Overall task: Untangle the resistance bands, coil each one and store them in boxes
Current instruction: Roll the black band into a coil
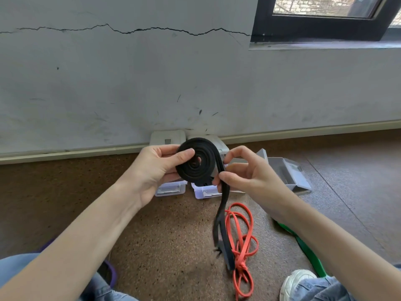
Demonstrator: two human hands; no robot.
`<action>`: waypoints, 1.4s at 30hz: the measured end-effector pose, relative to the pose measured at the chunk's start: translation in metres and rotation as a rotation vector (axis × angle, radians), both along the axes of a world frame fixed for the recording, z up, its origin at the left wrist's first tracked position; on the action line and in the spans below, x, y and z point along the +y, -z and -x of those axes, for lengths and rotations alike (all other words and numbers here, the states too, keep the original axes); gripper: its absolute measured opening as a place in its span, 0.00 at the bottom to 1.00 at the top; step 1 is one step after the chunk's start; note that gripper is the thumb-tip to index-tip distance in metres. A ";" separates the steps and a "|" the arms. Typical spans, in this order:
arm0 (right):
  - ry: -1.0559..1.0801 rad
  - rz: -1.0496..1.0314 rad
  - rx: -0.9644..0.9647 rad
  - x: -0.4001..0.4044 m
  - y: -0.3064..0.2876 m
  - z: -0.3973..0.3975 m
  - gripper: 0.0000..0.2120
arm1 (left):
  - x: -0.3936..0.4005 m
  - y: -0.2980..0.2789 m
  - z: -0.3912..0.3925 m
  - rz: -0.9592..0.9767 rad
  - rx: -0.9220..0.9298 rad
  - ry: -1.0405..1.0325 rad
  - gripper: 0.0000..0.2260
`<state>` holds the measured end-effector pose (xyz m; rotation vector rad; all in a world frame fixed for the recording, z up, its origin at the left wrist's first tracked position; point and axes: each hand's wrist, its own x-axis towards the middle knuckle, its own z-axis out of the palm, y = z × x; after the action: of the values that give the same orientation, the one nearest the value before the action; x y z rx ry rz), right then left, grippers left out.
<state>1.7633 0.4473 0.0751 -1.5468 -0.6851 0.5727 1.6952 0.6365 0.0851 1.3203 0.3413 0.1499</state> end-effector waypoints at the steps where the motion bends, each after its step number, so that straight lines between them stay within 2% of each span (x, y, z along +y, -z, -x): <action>1: -0.012 -0.008 0.013 0.001 0.000 0.002 0.07 | -0.002 0.001 0.000 0.005 -0.003 -0.009 0.09; 4: -0.001 -0.028 0.024 0.003 0.002 0.004 0.10 | -0.009 0.008 -0.001 0.033 -0.010 -0.056 0.12; 6: 0.066 0.043 -0.055 0.004 0.006 0.006 0.14 | -0.017 0.013 0.000 0.055 -0.010 -0.068 0.13; 9: 0.170 0.124 -0.165 0.001 0.009 0.004 0.14 | -0.024 0.015 0.001 0.050 0.015 -0.025 0.16; 12: 0.143 0.181 -0.267 -0.005 0.003 -0.003 0.14 | -0.015 0.010 0.003 -0.219 0.093 0.167 0.13; 14: 0.092 0.241 -0.353 -0.007 -0.001 -0.005 0.15 | -0.011 0.006 0.006 -0.312 0.124 0.300 0.11; 16: 0.058 0.200 -0.311 -0.006 -0.003 -0.004 0.16 | -0.010 0.004 0.007 -0.292 0.102 0.330 0.09; 20: 0.062 -0.021 0.018 -0.008 -0.004 -0.006 0.14 | -0.002 -0.001 0.005 -0.137 0.019 0.213 0.10; 23: 0.041 -0.030 0.100 -0.007 -0.003 -0.005 0.11 | 0.005 -0.002 0.002 -0.048 -0.021 0.104 0.10; 26: 0.017 -0.023 0.061 -0.003 -0.001 -0.001 0.05 | 0.001 -0.001 0.000 -0.017 -0.024 0.062 0.11; 32: 0.089 -0.089 0.020 -0.001 0.002 0.005 0.10 | -0.015 0.012 -0.001 0.134 -0.035 -0.035 0.12; 34: 0.142 -0.048 -0.046 -0.004 0.001 0.001 0.09 | -0.018 0.015 0.001 0.117 -0.027 0.019 0.13; 36: 0.164 -0.015 -0.130 -0.007 0.000 -0.003 0.07 | -0.016 0.014 0.004 -0.006 0.029 0.161 0.14; 39: 0.114 0.055 -0.303 -0.005 -0.003 -0.001 0.12 | -0.017 0.012 0.008 -0.072 0.111 0.370 0.15; 42: 0.072 0.016 -0.194 -0.005 -0.002 -0.001 0.12 | -0.016 0.009 0.007 -0.116 0.091 0.320 0.13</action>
<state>1.7642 0.4424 0.0773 -1.6495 -0.7691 0.3779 1.6882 0.6205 0.0759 1.4820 0.1970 -0.1618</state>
